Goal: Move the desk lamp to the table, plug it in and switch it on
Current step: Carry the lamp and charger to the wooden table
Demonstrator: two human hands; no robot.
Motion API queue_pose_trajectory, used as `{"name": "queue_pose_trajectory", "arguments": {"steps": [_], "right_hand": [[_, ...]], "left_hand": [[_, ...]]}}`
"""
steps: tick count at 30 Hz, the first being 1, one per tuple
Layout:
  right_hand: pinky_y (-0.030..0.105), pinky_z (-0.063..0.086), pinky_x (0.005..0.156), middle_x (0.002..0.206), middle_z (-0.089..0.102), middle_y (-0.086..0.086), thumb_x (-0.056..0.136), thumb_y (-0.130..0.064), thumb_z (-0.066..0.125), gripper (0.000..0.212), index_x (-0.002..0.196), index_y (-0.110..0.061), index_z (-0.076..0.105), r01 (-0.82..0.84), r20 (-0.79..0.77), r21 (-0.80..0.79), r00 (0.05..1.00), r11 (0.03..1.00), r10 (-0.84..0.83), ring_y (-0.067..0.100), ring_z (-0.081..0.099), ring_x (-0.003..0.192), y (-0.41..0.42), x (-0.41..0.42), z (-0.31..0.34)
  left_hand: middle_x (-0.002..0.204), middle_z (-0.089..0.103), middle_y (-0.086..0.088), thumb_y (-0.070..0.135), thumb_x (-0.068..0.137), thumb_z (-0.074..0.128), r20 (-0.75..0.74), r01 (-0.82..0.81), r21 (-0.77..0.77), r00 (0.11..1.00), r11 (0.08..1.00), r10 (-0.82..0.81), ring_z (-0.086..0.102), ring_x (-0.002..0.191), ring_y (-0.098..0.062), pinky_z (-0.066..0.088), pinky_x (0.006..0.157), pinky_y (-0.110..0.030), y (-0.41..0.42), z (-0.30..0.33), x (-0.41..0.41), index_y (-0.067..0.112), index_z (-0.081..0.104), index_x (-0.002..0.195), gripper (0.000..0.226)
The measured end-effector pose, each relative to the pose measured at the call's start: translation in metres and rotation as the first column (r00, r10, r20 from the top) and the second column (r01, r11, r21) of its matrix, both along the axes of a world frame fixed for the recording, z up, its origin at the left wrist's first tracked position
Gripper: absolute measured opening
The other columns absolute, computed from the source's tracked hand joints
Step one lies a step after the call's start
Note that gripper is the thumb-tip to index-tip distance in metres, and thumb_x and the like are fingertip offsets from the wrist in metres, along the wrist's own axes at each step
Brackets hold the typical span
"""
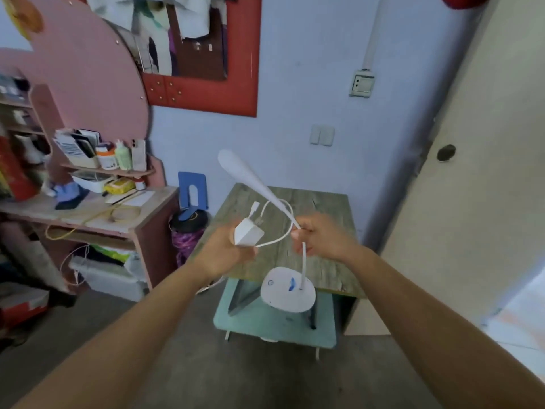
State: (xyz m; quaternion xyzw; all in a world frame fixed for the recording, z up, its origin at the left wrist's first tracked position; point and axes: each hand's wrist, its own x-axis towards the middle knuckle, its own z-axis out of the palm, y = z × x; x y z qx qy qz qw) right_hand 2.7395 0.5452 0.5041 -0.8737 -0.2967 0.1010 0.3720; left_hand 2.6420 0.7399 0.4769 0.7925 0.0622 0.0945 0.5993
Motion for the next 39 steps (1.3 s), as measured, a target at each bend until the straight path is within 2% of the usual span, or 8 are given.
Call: {"name": "queue_pose_trajectory", "arguments": {"steps": [4, 10, 16, 18, 21, 24, 28, 39], "right_hand": [[0.040, 0.057, 0.070, 0.071, 0.070, 0.014, 0.088, -0.006, 0.053, 0.017, 0.075, -0.007, 0.063, 0.017, 0.058, -0.029, 0.998, 0.999, -0.015, 0.026, 0.068, 0.067, 0.044, 0.107, 0.003], [0.039, 0.056, 0.070, 0.070, 0.070, 0.008, 0.085, -0.007, 0.054, 0.024, 0.064, -0.017, 0.059, 0.042, 0.084, -0.092, 0.996, 0.995, -0.034, 0.023, 0.067, 0.066, 0.101, 0.226, -0.014], [0.031, 0.050, 0.065, 0.071, 0.064, 0.005, 0.088, -0.008, 0.052, 0.020, 0.070, -0.010, 0.061, 0.136, 0.068, -0.107, 0.989, 0.985, -0.129, 0.017, 0.058, 0.062, 0.158, 0.319, -0.040], [0.020, 0.045, 0.057, 0.067, 0.061, 0.001, 0.089, -0.008, 0.050, 0.023, 0.069, -0.014, 0.058, 0.150, 0.058, -0.114, 0.988, 0.982, -0.144, 0.012, 0.054, 0.058, 0.174, 0.345, -0.049], [0.015, 0.038, 0.052, 0.062, 0.056, -0.004, 0.089, -0.006, 0.049, 0.025, 0.067, -0.016, 0.056, 0.181, 0.067, -0.109, 0.982, 0.977, -0.175, 0.006, 0.051, 0.055, 0.198, 0.379, -0.064], [0.026, 0.045, 0.062, 0.070, 0.059, 0.003, 0.090, -0.006, 0.047, 0.025, 0.069, -0.016, 0.057, 0.194, 0.033, -0.145, 0.981, 0.970, -0.191, 0.017, 0.055, 0.064, 0.220, 0.406, -0.084], [0.039, 0.054, 0.075, 0.076, 0.061, 0.007, 0.089, -0.002, 0.043, 0.021, 0.085, -0.006, 0.063, 0.196, -0.024, -0.164, 0.979, 0.967, -0.203, 0.022, 0.056, 0.070, 0.240, 0.428, -0.103], [0.046, 0.058, 0.079, 0.085, 0.068, 0.016, 0.091, -0.012, 0.052, 0.013, 0.084, -0.007, 0.062, 0.138, -0.043, -0.205, 0.988, 0.969, -0.149, 0.020, 0.059, 0.068, 0.242, 0.454, -0.109]], "left_hand": [[0.088, 0.061, 0.001, 0.003, 0.072, 0.073, -0.033, -0.058, -0.014, 0.998, 0.998, 0.058, 0.060, 0.083, -0.018, 0.055, 0.074, -0.038, 0.035, 0.001, 0.100, 0.019, 0.059, 0.106, 0.040], [0.080, 0.060, -0.003, -0.001, 0.071, 0.070, -0.077, -0.088, -0.022, 0.993, 0.996, 0.086, 0.056, 0.066, -0.013, 0.044, 0.044, -0.014, 0.083, -0.011, 0.213, 0.013, 0.058, 0.105, 0.038], [0.090, 0.059, -0.007, -0.006, 0.070, 0.068, -0.125, -0.096, -0.003, 0.988, 0.995, 0.095, 0.058, 0.081, -0.026, 0.056, 0.073, -0.044, 0.135, -0.030, 0.316, 0.016, 0.055, 0.106, 0.044], [0.087, 0.058, -0.004, -0.006, 0.071, 0.067, -0.136, -0.097, -0.013, 0.986, 0.995, 0.095, 0.058, 0.081, -0.025, 0.057, 0.074, -0.047, 0.152, -0.034, 0.343, 0.017, 0.054, 0.106, 0.043], [0.089, 0.057, -0.006, -0.004, 0.074, 0.067, -0.152, -0.101, -0.016, 0.984, 0.995, 0.097, 0.058, 0.075, -0.023, 0.057, 0.067, -0.042, 0.176, -0.040, 0.376, 0.013, 0.054, 0.108, 0.041], [0.089, 0.056, -0.006, -0.001, 0.076, 0.067, -0.189, -0.103, -0.024, 0.977, 0.994, 0.097, 0.057, 0.070, -0.020, 0.056, 0.063, -0.036, 0.197, -0.049, 0.399, 0.015, 0.053, 0.108, 0.039], [0.094, 0.057, -0.005, -0.001, 0.074, 0.068, -0.225, -0.095, 0.016, 0.969, 0.995, 0.097, 0.057, 0.070, -0.013, 0.048, 0.043, -0.010, 0.221, -0.065, 0.421, 0.010, 0.052, 0.114, 0.044], [0.101, 0.063, -0.014, 0.008, 0.070, 0.076, -0.265, -0.072, -0.035, 0.962, 0.997, 0.060, 0.064, 0.077, -0.021, 0.051, 0.050, -0.015, 0.255, -0.067, 0.430, 0.017, 0.057, 0.106, 0.041]]}}
